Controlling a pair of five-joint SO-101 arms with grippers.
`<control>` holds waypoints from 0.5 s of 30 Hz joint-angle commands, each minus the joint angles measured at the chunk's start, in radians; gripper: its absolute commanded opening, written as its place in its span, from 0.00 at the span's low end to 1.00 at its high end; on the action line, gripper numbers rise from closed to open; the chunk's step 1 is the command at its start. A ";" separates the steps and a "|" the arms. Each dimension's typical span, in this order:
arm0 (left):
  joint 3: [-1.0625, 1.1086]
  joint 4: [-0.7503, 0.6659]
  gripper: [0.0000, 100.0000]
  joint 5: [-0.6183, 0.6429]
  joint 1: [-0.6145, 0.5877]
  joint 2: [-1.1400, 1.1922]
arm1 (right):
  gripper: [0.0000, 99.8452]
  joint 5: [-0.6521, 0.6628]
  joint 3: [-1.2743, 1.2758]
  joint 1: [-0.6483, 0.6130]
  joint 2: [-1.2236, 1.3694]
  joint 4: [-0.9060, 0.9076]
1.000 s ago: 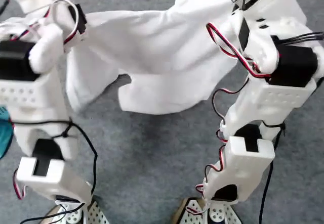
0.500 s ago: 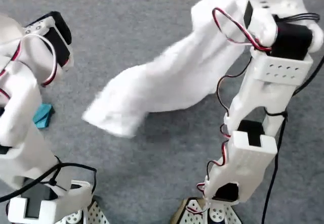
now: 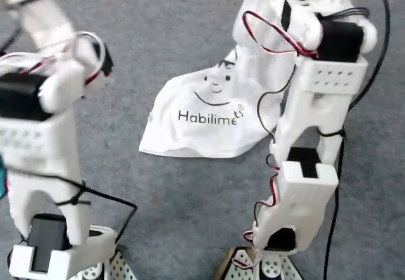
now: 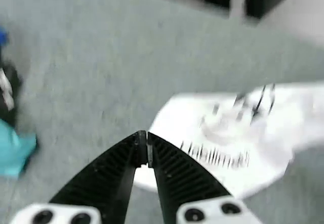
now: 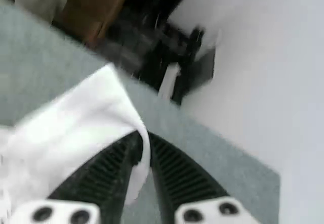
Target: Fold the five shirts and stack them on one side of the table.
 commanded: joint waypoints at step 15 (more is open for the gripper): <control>0.727 -0.663 0.14 -0.044 0.572 0.073 | 0.00 -0.002 0.091 0.406 0.430 -0.012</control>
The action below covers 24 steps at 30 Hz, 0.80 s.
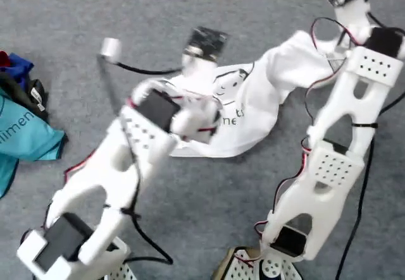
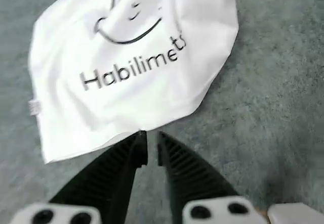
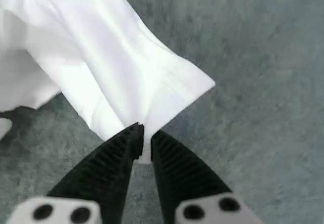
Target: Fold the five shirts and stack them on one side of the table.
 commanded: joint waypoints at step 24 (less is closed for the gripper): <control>-0.103 -0.534 0.02 0.161 0.034 0.613 | 0.00 -0.486 -0.002 0.090 0.286 -0.311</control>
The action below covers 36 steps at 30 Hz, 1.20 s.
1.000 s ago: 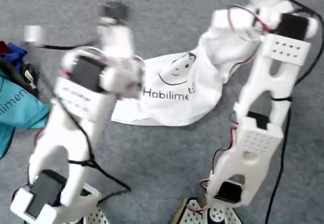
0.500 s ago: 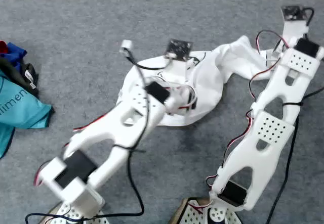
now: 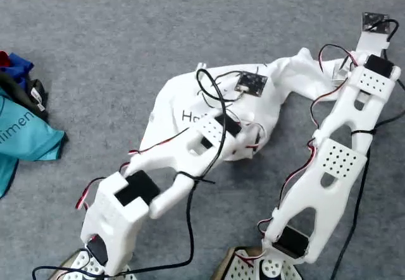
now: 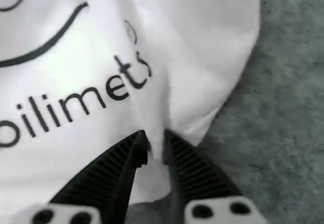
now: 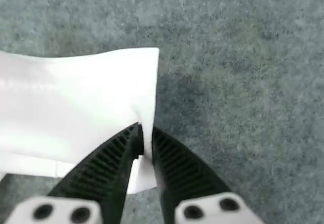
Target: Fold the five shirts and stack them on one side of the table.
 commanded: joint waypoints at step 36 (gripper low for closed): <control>-0.341 0.539 0.13 -0.390 -0.311 -0.263 | 0.00 0.172 -0.004 -0.065 0.021 -0.003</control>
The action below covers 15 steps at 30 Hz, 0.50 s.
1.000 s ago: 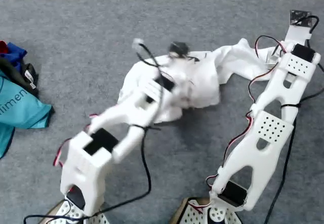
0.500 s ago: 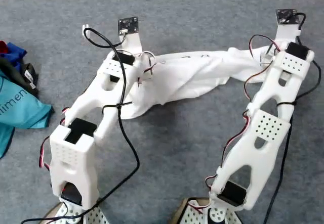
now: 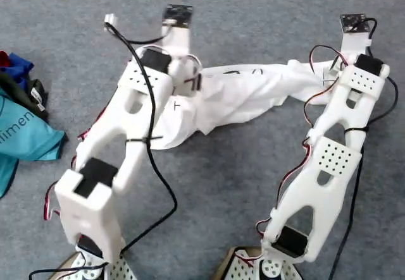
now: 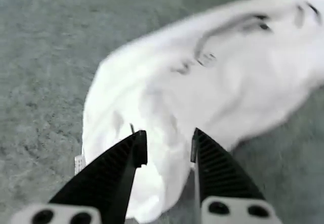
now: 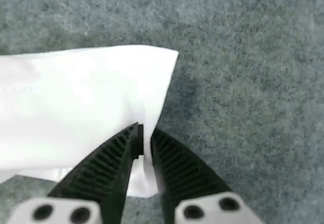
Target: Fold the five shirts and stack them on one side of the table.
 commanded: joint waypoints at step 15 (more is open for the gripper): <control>0.493 -0.404 0.14 -0.264 0.178 -0.134 | 0.00 0.009 -0.008 -0.025 -0.010 0.000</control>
